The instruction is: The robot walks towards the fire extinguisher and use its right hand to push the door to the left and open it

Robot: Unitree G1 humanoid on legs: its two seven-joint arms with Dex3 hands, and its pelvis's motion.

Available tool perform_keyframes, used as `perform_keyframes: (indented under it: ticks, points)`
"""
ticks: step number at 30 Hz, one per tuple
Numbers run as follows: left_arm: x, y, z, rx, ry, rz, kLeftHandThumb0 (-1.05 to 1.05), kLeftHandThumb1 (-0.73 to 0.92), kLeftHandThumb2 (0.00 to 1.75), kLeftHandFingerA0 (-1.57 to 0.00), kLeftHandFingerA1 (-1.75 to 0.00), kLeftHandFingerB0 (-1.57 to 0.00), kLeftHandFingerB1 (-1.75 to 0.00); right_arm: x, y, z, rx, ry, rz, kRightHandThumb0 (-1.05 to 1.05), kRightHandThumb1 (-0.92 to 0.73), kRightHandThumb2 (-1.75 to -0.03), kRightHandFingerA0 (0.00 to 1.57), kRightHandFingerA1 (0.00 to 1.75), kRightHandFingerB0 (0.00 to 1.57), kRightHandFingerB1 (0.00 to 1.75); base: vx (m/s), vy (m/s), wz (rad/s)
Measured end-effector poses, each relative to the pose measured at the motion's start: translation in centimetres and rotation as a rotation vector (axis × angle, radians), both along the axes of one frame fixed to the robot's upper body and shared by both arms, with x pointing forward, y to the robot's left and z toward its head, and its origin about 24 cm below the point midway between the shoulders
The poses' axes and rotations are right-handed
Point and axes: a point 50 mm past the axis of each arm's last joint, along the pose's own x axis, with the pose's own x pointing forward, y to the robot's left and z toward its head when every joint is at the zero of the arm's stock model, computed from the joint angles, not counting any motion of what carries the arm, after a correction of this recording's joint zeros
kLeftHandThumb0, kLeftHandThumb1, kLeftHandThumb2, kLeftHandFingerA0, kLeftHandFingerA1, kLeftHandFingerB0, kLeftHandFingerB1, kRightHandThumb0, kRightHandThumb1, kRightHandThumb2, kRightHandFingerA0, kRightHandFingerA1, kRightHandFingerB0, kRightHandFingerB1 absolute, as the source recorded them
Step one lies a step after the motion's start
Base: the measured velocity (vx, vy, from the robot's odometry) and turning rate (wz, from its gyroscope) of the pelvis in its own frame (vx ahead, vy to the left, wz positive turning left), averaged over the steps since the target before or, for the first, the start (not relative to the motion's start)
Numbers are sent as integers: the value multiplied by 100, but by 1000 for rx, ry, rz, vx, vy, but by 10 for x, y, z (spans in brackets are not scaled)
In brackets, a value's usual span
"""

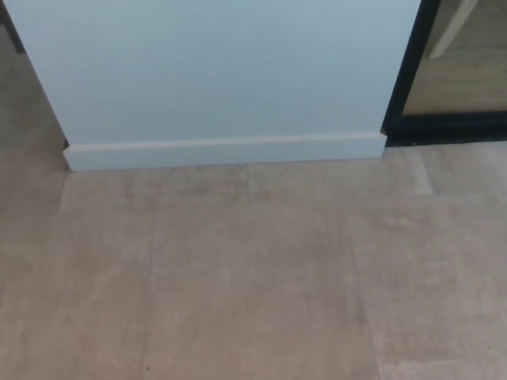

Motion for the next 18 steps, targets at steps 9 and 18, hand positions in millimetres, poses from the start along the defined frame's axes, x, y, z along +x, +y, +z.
perform_keyframes:
  ticks: [9,18]
  points:
    - [3,-1,1,-2,-46,-41,-38,70,61,-61,-66,-49,-38,1,1,0,7,-16,49,-53,-58,-57,63,72,34,63,0,0,0]
    - [3,-1,1,-1,-58,-55,-38,70,61,-61,-66,-49,-38,0,0,0,9,-25,64,-53,-58,-57,63,72,34,63,0,0,0]
